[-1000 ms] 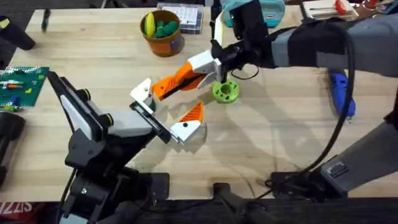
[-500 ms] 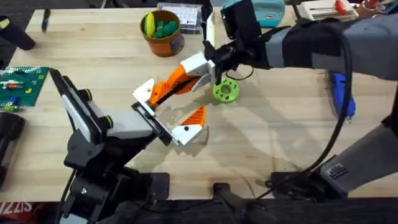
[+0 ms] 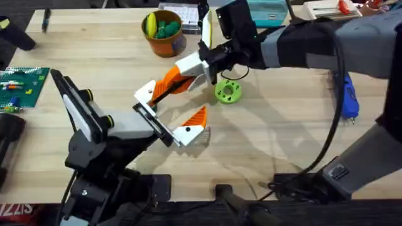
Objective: Pick up the gripper from the table and insert it into the empty holder that is missing its gripper. Then pick up a screw, insert it into the mounting hole, and use the screwdriver to tighten it. Finally, clean up the table by picking up the vegetable and placing it into the bucket.
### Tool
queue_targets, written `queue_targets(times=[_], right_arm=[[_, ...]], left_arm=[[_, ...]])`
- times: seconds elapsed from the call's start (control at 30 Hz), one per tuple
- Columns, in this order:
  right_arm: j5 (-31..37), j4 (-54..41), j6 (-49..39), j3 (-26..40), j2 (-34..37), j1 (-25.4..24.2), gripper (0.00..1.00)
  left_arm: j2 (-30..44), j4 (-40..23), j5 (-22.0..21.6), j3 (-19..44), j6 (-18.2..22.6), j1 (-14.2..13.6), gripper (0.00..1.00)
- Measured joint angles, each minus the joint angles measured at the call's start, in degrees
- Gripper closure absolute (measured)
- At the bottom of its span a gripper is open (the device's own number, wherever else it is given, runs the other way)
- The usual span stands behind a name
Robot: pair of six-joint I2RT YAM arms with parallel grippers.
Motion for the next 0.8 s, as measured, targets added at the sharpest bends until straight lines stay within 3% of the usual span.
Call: queue_targets(times=[0.33, 0.8], right_arm=[[4.58, 0.77, 0.17, 1.03, 0.06, 1.5, 0.979], [5.41, 0.91, 0.4, 1.9, 1.11, 2.22, 0.98]], left_arm=[[0.0, -0.13, -1.59, 0.0, -1.75, 0.65, 0.016], [0.0, -0.19, -2.83, 0.0, -3.15, 0.7, 0.016]])
